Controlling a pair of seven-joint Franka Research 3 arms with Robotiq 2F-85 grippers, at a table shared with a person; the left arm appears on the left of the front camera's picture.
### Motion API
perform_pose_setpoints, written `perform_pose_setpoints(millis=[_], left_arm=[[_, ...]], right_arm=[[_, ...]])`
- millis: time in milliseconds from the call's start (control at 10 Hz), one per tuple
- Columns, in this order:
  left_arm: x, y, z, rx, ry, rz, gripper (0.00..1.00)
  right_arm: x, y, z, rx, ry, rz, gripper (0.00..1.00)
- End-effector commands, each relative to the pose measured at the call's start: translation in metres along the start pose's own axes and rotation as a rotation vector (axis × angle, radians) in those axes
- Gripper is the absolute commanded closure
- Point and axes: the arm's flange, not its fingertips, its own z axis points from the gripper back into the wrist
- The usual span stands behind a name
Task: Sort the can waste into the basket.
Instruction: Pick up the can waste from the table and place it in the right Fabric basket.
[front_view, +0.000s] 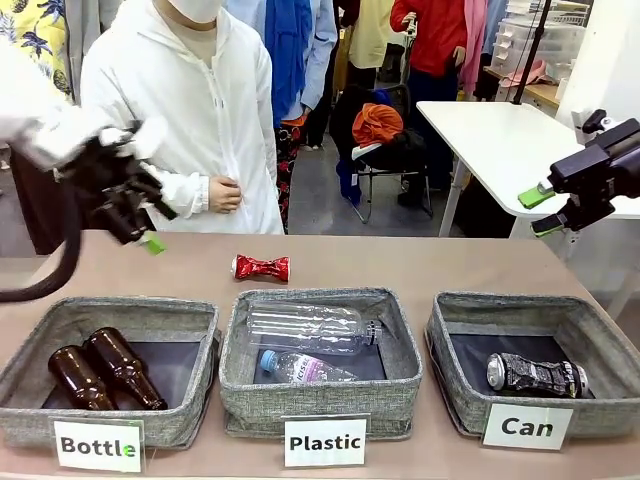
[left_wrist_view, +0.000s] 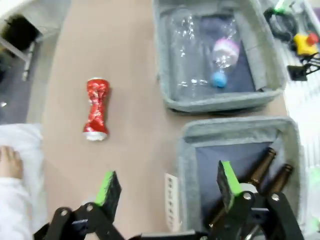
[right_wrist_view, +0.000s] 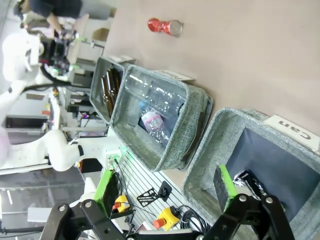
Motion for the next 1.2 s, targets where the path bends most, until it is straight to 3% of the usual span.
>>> perform_pose_setpoints(millis=[0, 200, 400, 600, 900, 1100], left_arm=[[0.028, 0.065, -0.014, -0.092, 0.143, 0.016, 0.00], [0.060, 0.111, -0.063, -0.133, 0.236, 0.057, 0.00], [0.082, 0.134, -0.107, -0.168, 0.302, 0.084, 0.00], [0.093, 0.141, -0.144, -0.113, 0.383, 0.143, 0.00], [0.097, 0.138, -0.187, -0.094, 0.387, 0.087, 0.00], [0.097, 0.136, -0.220, -0.032, 0.483, 0.077, 0.00]], right_arm=[[-0.001, 0.000, 0.003, 0.000, 0.007, 0.016, 0.00], [-0.001, 0.000, 0.003, 0.000, 0.007, 0.016, 0.00], [-0.001, 0.000, 0.003, 0.000, 0.007, 0.016, 0.00], [-0.001, 0.000, 0.003, 0.000, 0.007, 0.016, 0.00], [-0.001, 0.000, 0.003, 0.000, 0.007, 0.016, 0.00], [-0.001, 0.000, 0.003, 0.000, 0.007, 0.016, 0.00]])
